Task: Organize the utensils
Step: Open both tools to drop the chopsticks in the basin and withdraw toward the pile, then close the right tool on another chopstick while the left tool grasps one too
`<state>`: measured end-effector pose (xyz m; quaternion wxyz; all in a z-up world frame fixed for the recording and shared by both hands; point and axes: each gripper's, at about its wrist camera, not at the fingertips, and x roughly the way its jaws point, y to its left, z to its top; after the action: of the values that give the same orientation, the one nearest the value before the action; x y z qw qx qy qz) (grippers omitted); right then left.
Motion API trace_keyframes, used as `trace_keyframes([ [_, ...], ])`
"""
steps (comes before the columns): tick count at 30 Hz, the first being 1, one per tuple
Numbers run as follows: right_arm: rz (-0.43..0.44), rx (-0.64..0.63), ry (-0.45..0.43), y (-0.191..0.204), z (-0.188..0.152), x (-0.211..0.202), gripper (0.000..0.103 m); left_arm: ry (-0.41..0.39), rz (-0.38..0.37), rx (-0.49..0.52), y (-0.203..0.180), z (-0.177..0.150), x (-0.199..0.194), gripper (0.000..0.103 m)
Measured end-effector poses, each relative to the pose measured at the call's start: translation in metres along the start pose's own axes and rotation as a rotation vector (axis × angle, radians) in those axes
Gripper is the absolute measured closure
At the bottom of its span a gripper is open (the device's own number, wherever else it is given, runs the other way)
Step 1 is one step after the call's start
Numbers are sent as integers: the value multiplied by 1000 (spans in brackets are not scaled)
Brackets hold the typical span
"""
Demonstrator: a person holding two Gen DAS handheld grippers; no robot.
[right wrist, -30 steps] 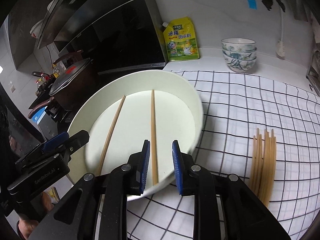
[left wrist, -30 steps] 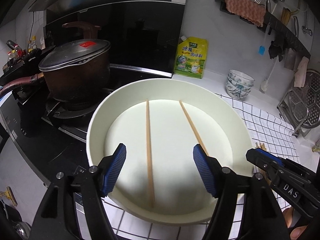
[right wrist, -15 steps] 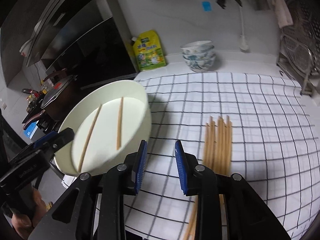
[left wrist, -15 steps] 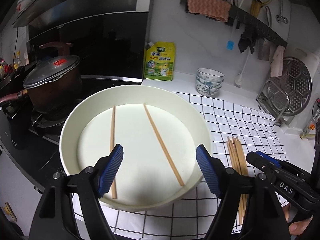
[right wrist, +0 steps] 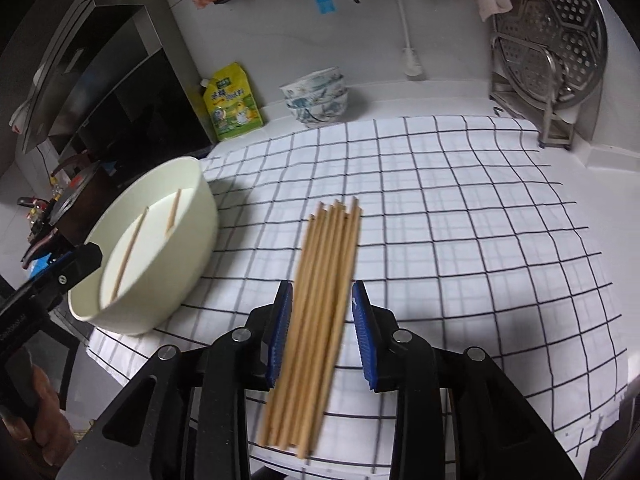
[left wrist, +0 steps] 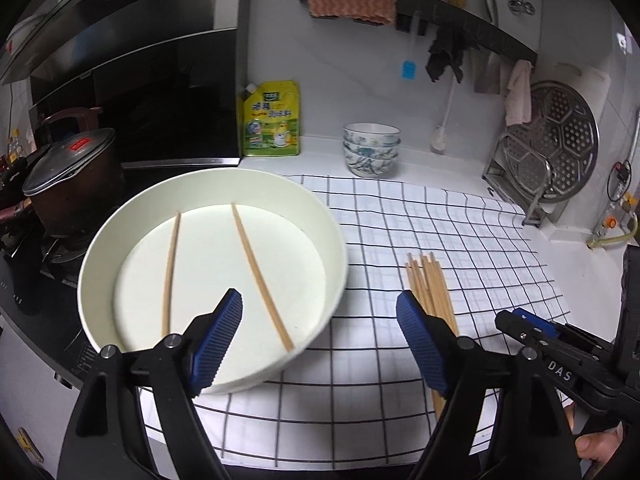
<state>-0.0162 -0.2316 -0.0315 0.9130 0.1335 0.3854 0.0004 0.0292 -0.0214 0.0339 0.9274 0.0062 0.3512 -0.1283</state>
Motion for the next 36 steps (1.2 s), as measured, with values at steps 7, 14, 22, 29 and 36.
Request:
trace_keyframes([
  [7,-29,16,51,-20,-20,13,72,24,-37,50,-30,-12,6,22],
  [14,-53,-3,66,-21,-32,24,65,61,-48,48,-39,-24,18,16],
  [22,-53,-20,90,-17,-36,36,64,51,-16,59,-42,-32,20,16],
  [29,-68,-44,101,-10,-37,42,64,67,-4,50,-36,-35,26,16],
  [36,-97,-79,105,-2,-39,47,64,68,-4,40,-34,-38,26,16],
])
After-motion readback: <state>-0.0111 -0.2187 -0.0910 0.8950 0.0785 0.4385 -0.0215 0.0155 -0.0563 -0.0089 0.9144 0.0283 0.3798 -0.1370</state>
